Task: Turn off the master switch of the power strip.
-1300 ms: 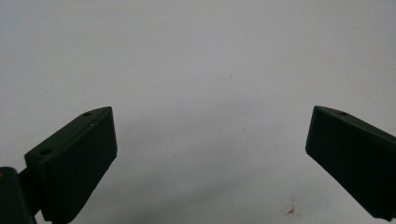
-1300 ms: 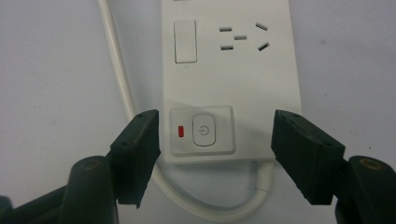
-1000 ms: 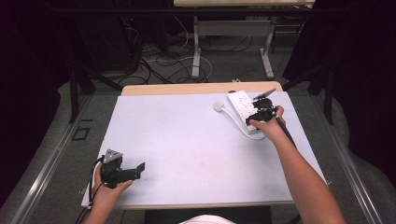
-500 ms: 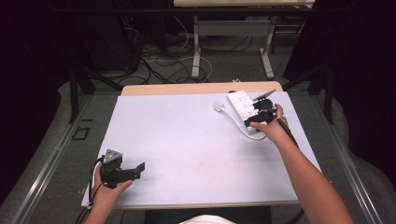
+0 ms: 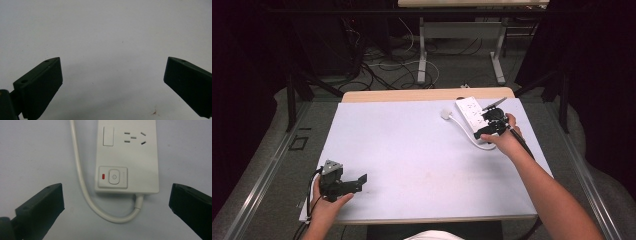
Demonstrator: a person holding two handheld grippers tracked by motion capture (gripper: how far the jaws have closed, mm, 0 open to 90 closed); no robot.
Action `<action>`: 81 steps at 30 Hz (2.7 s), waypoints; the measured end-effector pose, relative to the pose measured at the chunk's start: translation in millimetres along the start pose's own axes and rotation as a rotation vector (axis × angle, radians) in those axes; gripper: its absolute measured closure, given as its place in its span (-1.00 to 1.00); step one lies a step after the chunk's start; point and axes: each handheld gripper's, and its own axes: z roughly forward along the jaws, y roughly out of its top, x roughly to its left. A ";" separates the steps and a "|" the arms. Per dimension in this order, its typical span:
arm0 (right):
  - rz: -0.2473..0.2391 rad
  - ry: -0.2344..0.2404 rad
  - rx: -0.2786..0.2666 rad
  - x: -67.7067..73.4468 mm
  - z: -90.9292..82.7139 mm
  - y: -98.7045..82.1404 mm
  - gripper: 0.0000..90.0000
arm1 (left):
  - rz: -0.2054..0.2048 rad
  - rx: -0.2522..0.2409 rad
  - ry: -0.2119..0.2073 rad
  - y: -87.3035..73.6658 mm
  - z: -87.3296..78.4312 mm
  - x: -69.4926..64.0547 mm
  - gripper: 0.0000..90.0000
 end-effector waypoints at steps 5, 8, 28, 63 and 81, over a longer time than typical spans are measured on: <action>-0.035 0.009 -0.010 6.7 -7.1 -3.8 -1.00 | 0.000 0.000 -0.003 0.1 -0.4 0.0 -0.95; -0.047 0.017 -0.021 10.7 -11.7 -6.8 -1.00 | 0.000 0.009 -0.007 0.5 -1.0 0.3 -0.95; -0.092 0.082 -0.092 20.8 -37.0 -47.6 -1.00 | -0.005 0.007 -0.009 0.2 -0.6 -1.1 -0.95; -0.018 0.102 -0.239 17.3 -54.9 -150.1 -1.00 | -0.002 0.007 -0.009 -0.2 -1.1 -2.6 -0.95; 0.065 0.068 -0.324 0.9 -44.4 -186.3 -1.00 | -0.001 0.008 -0.008 -0.3 -1.2 -2.8 -0.95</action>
